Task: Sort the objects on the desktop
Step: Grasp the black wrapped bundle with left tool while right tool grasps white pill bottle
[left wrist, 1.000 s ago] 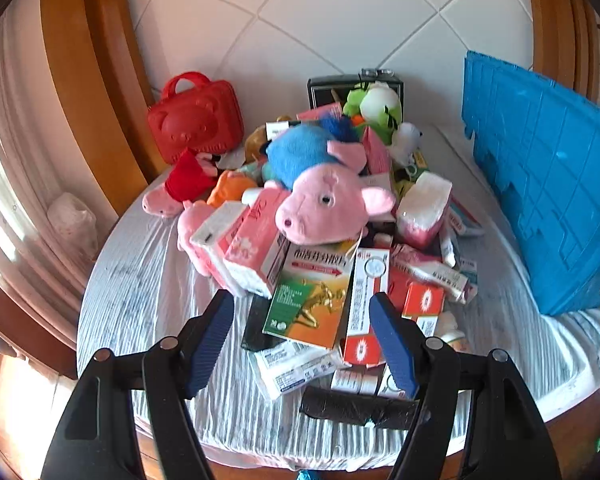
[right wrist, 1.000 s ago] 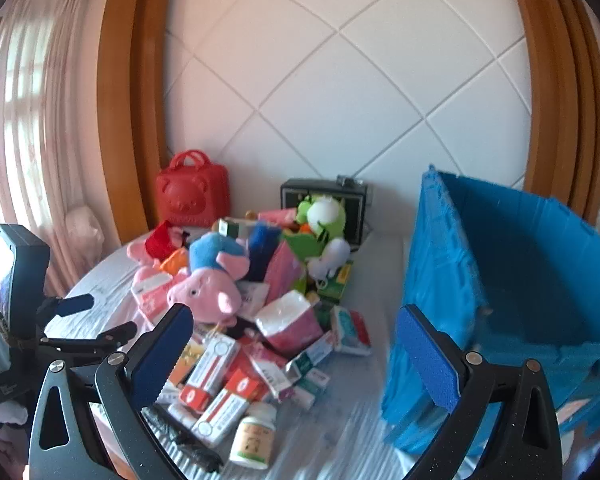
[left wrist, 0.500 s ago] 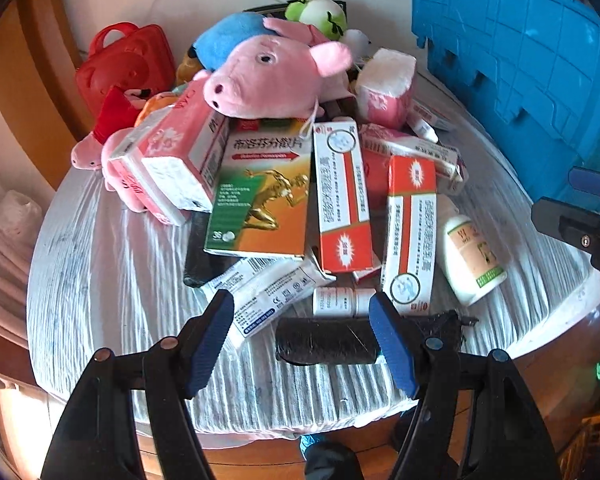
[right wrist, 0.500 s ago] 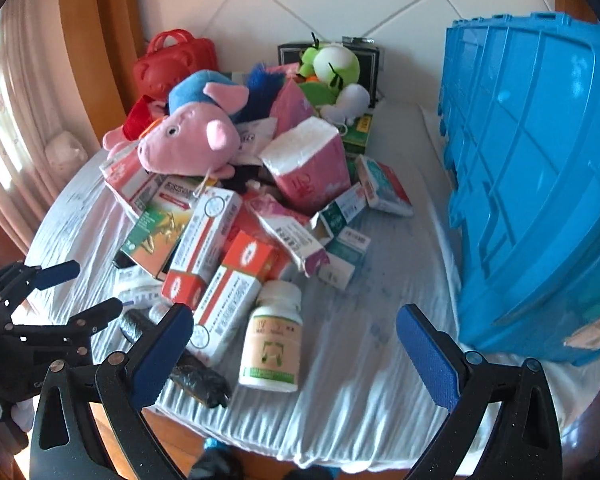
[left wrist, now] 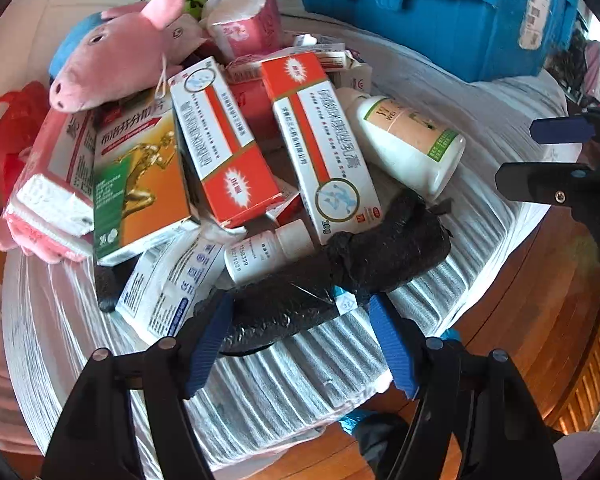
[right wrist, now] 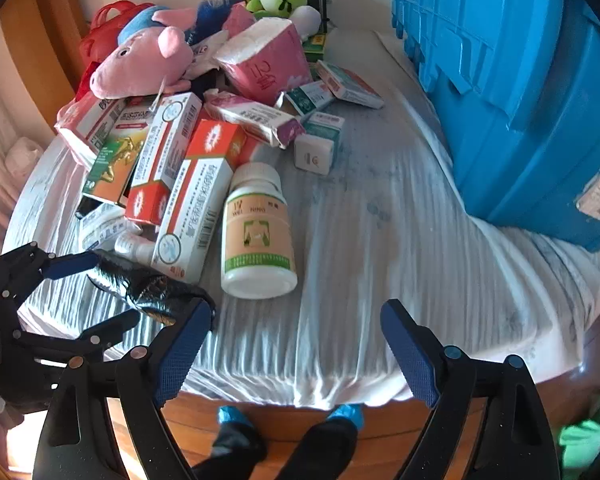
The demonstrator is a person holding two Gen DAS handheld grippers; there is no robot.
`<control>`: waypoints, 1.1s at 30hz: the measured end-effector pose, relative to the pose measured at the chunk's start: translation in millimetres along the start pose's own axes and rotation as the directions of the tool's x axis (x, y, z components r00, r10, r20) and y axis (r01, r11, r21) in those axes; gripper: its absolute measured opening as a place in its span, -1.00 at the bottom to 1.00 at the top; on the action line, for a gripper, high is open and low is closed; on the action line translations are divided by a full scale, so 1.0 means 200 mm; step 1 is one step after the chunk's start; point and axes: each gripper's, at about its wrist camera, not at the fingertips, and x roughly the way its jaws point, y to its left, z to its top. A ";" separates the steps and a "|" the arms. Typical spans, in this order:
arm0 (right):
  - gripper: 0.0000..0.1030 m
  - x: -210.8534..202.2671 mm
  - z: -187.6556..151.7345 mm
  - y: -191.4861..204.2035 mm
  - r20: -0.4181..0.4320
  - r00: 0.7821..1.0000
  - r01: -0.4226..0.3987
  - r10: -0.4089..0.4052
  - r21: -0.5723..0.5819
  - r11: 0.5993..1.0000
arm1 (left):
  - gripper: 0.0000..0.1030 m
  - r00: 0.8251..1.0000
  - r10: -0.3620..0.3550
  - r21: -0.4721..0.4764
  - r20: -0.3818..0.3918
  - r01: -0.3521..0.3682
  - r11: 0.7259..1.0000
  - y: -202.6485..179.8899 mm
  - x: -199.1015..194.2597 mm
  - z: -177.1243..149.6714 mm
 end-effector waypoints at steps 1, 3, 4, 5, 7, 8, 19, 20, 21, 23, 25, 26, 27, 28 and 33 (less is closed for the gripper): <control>0.71 0.01 -0.01 0.00 -0.006 1.000 0.004 -0.004 0.011 1.000 | 0.35 1.000 0.005 0.021 0.004 -0.005 1.000 -0.01 0.01 0.02; 0.71 0.01 -0.03 -0.01 -0.010 1.000 0.011 -0.010 0.030 0.999 | 0.35 1.000 0.000 0.041 0.007 0.000 0.999 -0.03 0.05 0.05; 0.71 0.02 -0.04 -0.01 -0.010 1.000 0.015 -0.014 0.037 0.999 | 0.35 1.000 -0.001 0.038 0.000 0.001 0.999 -0.04 0.07 0.08; 0.71 0.02 -0.04 -0.01 -0.009 1.000 0.019 -0.019 0.041 0.999 | 0.35 1.000 0.005 0.038 0.002 -0.005 0.999 -0.04 0.10 0.10; 0.71 0.02 -0.03 -0.02 -0.006 1.000 0.027 -0.026 0.046 0.999 | 0.32 0.999 -0.042 -0.014 -0.002 0.042 0.999 -0.02 0.15 0.12; 0.71 0.02 -0.03 -0.02 -0.002 1.000 0.028 -0.028 0.049 0.998 | 0.31 0.996 -0.087 -0.079 -0.015 0.086 0.993 0.02 0.17 0.14; 0.51 0.10 0.15 0.03 0.025 1.000 0.016 -0.016 -0.012 1.000 | -0.18 0.984 -0.180 -0.355 0.010 0.172 0.919 0.14 0.18 0.24; 0.44 0.12 0.17 0.03 0.024 1.000 0.011 -0.011 -0.017 1.000 | -0.18 0.985 -0.172 -0.359 0.007 0.163 0.919 0.13 0.18 0.24; 0.42 0.14 0.18 0.03 0.019 1.000 0.006 -0.006 -0.025 1.000 | -0.18 0.986 -0.166 -0.366 0.005 0.156 0.917 0.13 0.18 0.25; 0.41 0.17 0.19 0.03 -0.001 1.000 -0.003 0.003 -0.044 0.999 | -0.19 0.987 -0.161 -0.384 0.000 0.149 0.911 0.13 0.18 0.25; 0.41 0.22 0.20 0.04 -0.027 0.999 -0.037 0.035 -0.057 0.998 | -0.22 0.988 -0.156 -0.402 -0.008 0.139 0.905 0.14 0.17 0.25; 0.28 0.24 0.21 0.04 -0.035 0.998 -0.052 0.050 -0.061 0.997 | -0.22 0.988 -0.155 -0.409 -0.009 0.138 0.902 0.14 0.16 0.25; 0.23 0.26 0.21 0.04 -0.045 0.997 -0.063 0.060 -0.068 0.996 | -0.23 0.988 -0.152 -0.413 -0.011 0.134 0.901 0.14 0.16 0.25; 0.17 0.28 0.22 0.04 -0.054 0.997 -0.066 0.062 -0.073 0.995 | -0.24 0.989 -0.146 -0.416 -0.014 0.127 0.900 0.14 0.16 0.25; 0.13 0.34 0.26 0.03 -0.084 0.993 -0.092 0.084 -0.090 0.992 | -0.25 0.991 -0.128 -0.426 -0.034 0.102 0.899 0.14 0.12 0.24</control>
